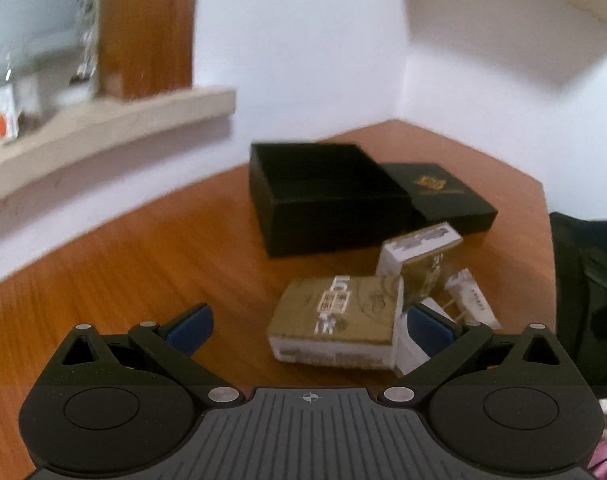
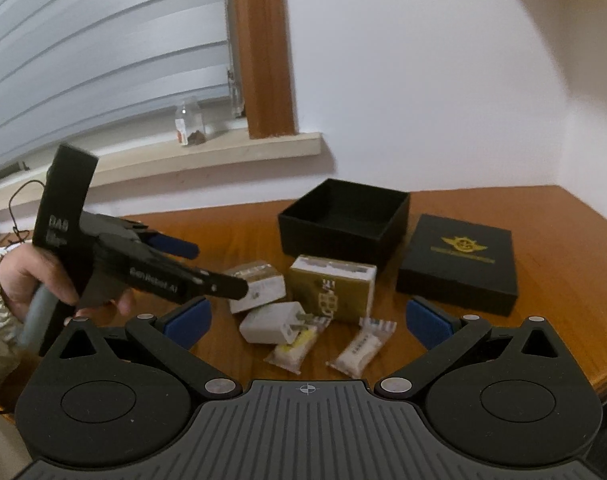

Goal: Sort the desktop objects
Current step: 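Move the left gripper down toward the gold-and-white pack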

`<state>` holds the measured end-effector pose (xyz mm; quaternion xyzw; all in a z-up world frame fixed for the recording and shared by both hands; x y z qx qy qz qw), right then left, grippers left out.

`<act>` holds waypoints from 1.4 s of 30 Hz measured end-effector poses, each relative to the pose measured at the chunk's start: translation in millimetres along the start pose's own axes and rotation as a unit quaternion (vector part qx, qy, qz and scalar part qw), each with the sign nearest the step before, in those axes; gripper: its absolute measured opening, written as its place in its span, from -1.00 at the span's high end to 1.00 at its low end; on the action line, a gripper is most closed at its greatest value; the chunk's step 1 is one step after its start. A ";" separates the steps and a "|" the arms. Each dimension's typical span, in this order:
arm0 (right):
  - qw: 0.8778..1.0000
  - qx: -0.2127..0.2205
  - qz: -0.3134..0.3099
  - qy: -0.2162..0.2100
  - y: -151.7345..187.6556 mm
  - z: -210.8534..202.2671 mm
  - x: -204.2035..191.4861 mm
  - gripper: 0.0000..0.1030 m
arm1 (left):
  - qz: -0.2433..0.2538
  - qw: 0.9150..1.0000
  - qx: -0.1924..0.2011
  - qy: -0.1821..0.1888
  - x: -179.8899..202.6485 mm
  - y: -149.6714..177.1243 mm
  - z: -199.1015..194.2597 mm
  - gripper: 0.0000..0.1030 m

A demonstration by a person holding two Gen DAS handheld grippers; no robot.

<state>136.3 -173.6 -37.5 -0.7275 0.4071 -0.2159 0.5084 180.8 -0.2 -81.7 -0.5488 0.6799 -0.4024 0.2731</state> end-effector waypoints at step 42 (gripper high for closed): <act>1.000 -0.027 -0.003 -0.007 9.3 13.2 -5.2 -1.00 | 0.004 1.000 -0.001 0.009 -17.1 17.6 36.3 -0.74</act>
Point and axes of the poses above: each gripper's, at about its wrist camera, not at the fingertips, and z roughly the way its jaws point, x to its right, y to its underside, the point moved 7 cm from there along z, roughly the way its jaws point, and after that the axes turned 7 degrees about x, right-handed, at the moved point
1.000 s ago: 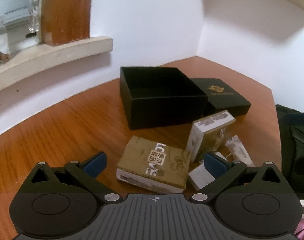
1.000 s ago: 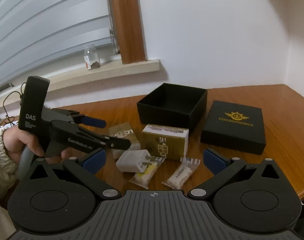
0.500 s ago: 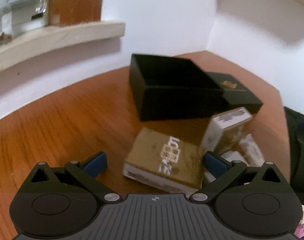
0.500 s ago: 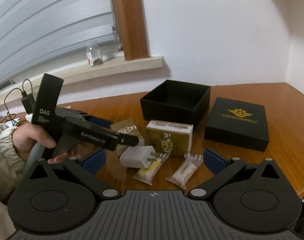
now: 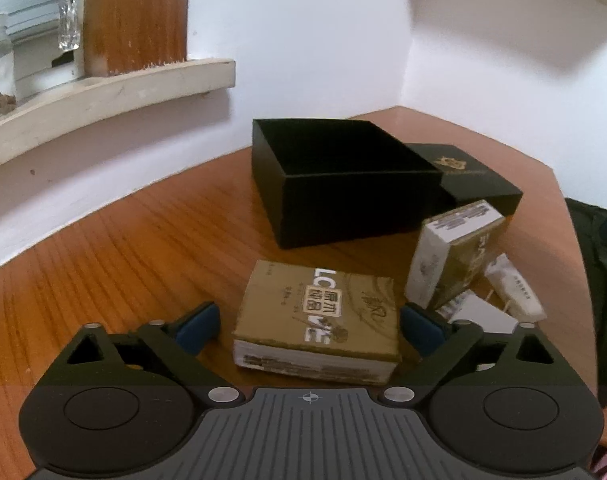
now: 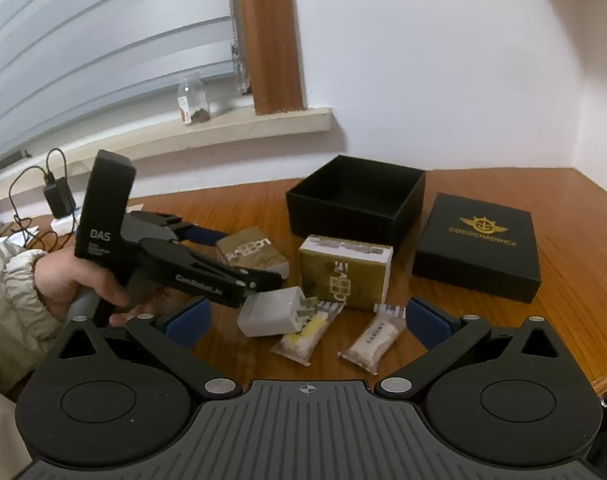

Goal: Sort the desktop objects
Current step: 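Close the left gripper on the gold-and-white pack and lift it, then lower the pack into the open black box and open the left gripper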

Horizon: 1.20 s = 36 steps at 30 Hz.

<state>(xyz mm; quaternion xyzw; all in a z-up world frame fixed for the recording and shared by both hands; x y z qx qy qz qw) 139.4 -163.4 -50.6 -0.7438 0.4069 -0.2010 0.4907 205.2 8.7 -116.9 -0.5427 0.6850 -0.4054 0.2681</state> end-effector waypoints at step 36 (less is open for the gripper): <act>0.987 0.135 0.051 0.067 -44.4 30.8 15.2 -1.00 | -0.017 0.998 0.055 -0.030 1.4 -92.4 40.0 -0.50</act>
Point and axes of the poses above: each gripper's, at about its wrist camera, not at the fingertips, and z roughly the way its jaws point, x to its right, y to its underside, the point moved 7 cm from there along z, roughly the way its jaws point, and after that the axes turned 7 degrees about x, right-handed, at the moved point
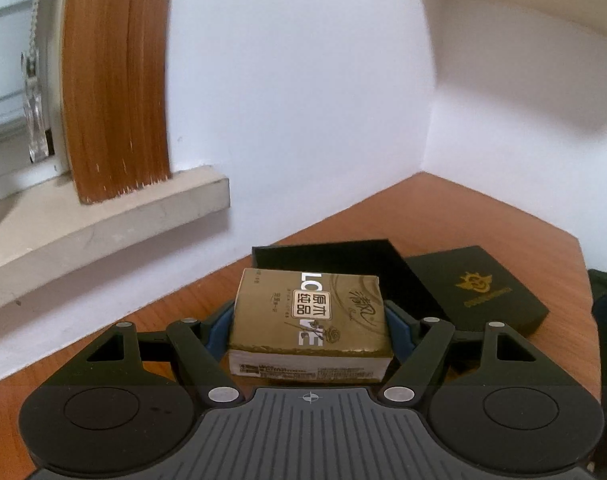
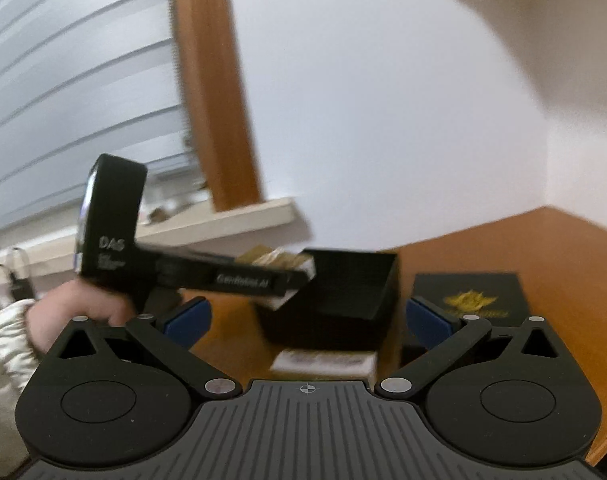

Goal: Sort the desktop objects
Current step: 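Lower the pack into the open black box and open the left gripper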

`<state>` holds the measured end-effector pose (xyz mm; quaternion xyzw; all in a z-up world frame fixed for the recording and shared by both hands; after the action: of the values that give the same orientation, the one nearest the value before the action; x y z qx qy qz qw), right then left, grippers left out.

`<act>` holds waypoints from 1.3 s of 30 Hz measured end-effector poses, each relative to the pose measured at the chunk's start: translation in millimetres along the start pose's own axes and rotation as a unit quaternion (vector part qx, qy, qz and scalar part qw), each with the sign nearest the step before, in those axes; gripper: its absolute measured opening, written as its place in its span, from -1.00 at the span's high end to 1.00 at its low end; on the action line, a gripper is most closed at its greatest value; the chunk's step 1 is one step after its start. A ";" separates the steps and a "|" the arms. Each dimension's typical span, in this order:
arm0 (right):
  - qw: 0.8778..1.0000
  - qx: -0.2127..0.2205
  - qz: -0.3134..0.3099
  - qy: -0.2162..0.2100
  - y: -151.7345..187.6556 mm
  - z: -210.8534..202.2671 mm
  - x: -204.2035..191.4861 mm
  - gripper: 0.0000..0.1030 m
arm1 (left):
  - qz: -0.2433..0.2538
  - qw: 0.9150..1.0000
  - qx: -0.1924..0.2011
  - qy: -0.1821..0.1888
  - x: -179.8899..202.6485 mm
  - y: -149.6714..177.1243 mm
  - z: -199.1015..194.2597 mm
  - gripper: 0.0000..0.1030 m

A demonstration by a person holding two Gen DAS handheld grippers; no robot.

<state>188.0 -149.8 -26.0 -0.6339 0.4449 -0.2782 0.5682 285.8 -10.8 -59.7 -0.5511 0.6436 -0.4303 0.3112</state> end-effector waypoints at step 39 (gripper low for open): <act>1.000 0.002 -0.018 0.014 8.7 -5.7 -9.4 -1.00 | -0.004 1.000 0.002 0.027 2.3 -1.8 -5.9 -0.65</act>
<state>176.7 -143.9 -31.8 -0.6365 0.4410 -0.2980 0.5583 280.9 -11.8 -55.4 -0.5416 0.6486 -0.4473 0.2931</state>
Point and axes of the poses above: each gripper's, at about its wrist camera, not at the fingertips, and z roughly the way its jaws point, x to its right, y to its underside, the point moved 7 cm from there along z, roughly the way its jaws point, and after that the axes turned 7 degrees about x, right-handed, at the moved point
